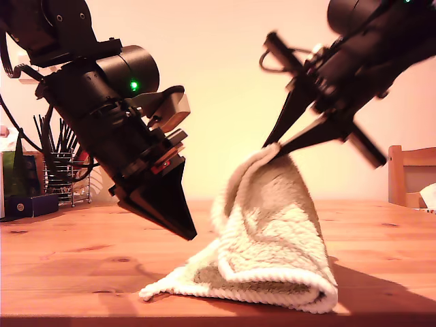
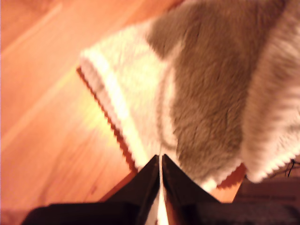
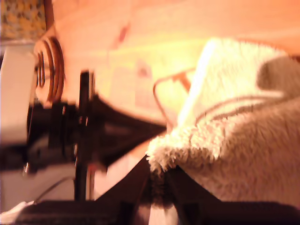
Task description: Fold the tea towel in front of you. After folding it, place it to the left side.
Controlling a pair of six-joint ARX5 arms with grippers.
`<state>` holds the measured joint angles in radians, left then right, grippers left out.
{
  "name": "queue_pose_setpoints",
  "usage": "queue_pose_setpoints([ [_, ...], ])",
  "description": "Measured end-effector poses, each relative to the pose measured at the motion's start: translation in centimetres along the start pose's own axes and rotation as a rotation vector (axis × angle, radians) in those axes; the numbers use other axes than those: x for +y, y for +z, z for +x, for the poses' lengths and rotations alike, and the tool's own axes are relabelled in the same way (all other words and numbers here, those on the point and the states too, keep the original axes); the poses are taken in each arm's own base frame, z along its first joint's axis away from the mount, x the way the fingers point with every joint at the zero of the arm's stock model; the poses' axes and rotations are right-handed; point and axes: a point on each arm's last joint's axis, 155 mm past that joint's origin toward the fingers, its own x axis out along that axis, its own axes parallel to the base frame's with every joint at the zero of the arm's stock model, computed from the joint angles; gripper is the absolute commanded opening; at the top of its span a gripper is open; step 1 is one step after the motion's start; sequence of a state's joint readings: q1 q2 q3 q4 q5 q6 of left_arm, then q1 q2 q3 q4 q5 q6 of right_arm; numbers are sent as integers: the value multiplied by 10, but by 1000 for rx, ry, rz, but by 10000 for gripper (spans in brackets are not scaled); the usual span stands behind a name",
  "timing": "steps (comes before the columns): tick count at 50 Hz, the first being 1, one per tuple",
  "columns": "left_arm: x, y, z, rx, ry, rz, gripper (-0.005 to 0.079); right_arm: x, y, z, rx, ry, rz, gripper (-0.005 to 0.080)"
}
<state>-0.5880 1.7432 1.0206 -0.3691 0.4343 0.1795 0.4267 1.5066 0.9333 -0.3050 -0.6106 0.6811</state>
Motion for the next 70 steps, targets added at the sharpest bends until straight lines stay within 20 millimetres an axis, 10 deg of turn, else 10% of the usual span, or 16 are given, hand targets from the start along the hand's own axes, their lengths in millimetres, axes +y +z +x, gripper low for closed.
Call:
queue_pose_setpoints([
  [43, -3, -6, 0, 23, -15, -5, -22, -56, 37, 83, -96, -55, 40, 42],
  [70, -22, 2, 5, -1, -55, 15, -22, -7, 56, 81, -62, 20, -103, 305],
])
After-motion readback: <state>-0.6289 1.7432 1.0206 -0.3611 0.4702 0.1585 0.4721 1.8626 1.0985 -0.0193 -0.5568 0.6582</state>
